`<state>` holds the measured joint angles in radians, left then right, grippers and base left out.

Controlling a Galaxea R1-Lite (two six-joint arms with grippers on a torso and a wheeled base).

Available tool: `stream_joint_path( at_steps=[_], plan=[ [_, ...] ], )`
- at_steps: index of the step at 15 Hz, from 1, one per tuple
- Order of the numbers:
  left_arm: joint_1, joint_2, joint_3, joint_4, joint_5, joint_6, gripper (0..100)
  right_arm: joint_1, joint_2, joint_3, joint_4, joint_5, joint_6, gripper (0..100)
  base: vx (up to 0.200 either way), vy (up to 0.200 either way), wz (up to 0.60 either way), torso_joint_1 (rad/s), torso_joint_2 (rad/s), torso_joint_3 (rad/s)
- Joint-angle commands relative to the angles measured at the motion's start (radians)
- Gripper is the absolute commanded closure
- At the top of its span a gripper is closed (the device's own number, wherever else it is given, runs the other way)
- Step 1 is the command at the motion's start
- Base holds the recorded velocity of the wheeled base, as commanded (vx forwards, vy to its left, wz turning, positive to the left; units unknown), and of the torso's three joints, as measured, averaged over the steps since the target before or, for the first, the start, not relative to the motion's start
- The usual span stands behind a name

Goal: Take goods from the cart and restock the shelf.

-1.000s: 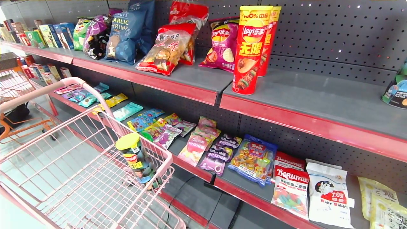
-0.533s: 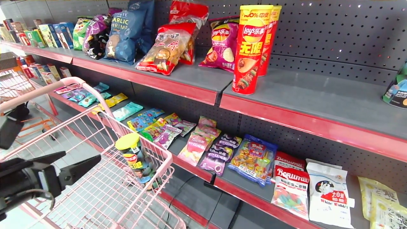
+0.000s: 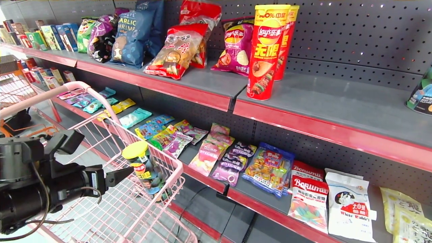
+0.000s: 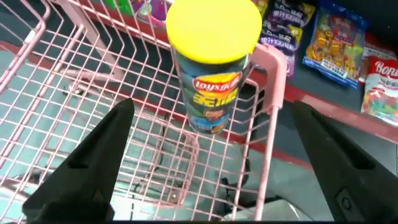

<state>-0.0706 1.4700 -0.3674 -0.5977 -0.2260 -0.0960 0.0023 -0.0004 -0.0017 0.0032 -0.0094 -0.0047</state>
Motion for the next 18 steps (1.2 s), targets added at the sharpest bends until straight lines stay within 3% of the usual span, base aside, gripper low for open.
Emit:
stream_joint_path(
  at_steps=[1,10,12,18],
  plan=[
    [0.000,0.090,-0.001,-0.045,-0.001,-0.001,0,0.001,0.000,0.000,0.000,0.000,0.000,0,0.000,0.000,0.00,0.000,0.00,0.000],
    [0.000,0.312,0.012,-0.333,-0.013,-0.004,0,0.001,0.000,0.000,0.000,0.000,-0.001,0,0.000,0.000,0.00,0.000,0.00,0.000],
    [0.000,0.352,0.013,-0.386,-0.047,-0.004,0,0.001,0.000,0.000,0.000,0.002,-0.001,0,0.000,0.000,0.00,0.000,0.00,0.000],
    [-0.032,0.457,0.013,-0.502,-0.044,-0.002,0,0.001,0.000,0.000,0.000,0.002,-0.001,0,0.000,0.000,0.00,0.000,0.00,0.000]
  ],
)
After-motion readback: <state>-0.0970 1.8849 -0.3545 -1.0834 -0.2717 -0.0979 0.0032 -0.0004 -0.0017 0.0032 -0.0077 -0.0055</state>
